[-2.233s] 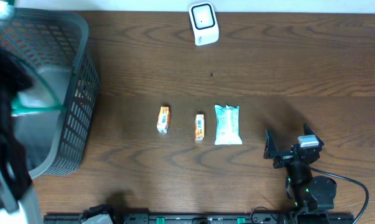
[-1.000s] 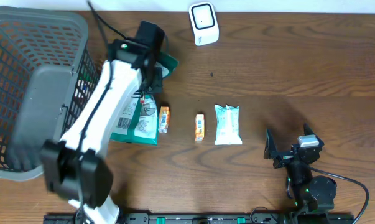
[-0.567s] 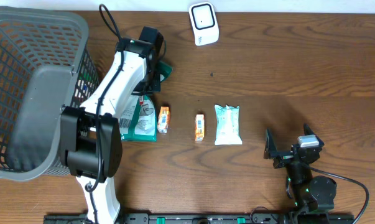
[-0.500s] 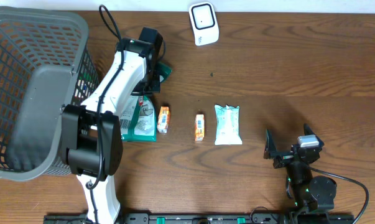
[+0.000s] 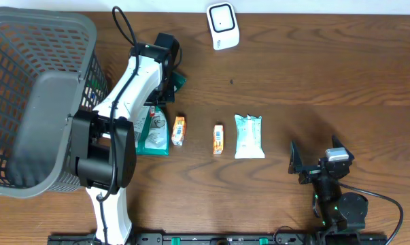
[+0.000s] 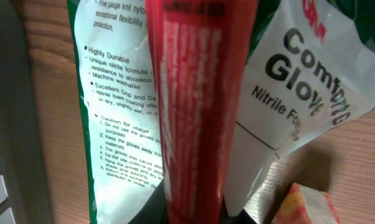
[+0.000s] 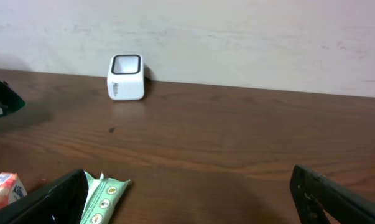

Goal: Scan the item barcode
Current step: 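Lower the glove pack onto the table left of the tissue packs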

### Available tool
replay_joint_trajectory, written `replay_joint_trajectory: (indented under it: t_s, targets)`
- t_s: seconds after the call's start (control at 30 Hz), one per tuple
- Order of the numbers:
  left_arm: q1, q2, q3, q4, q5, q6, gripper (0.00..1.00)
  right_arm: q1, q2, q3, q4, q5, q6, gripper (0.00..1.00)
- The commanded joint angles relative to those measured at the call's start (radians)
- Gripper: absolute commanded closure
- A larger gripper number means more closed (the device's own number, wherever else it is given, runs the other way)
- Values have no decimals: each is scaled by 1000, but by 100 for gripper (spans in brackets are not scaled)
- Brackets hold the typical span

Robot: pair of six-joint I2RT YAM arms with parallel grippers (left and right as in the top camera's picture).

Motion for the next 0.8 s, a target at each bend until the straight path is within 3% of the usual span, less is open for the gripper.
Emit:
replay_joint_trajectory:
  t_s: [0.0, 0.07, 0.17, 0.27, 0.57, 0.77]
  targets:
    - [0, 8, -23, 0, -25, 6, 92, 13, -1, -1, -4, 2, -5, 1]
    - [0, 10, -29, 1, -25, 6, 92, 13, -1, -1, -4, 2, -4, 1]
    - [0, 11, -32, 5, -25, 6, 59, 13, -1, -1, -4, 2, -4, 1]
    - [1, 9, -32, 4, -25, 19, 42, 13, -1, -1, -4, 2, -4, 1]
    - [13, -77, -10, -4, -24, 32, 38, 13, -1, -1, -4, 2, -4, 1]
    - [25, -282, 59, -10, -24, 34, 38, 13, -1, -1, -4, 2, -4, 1]
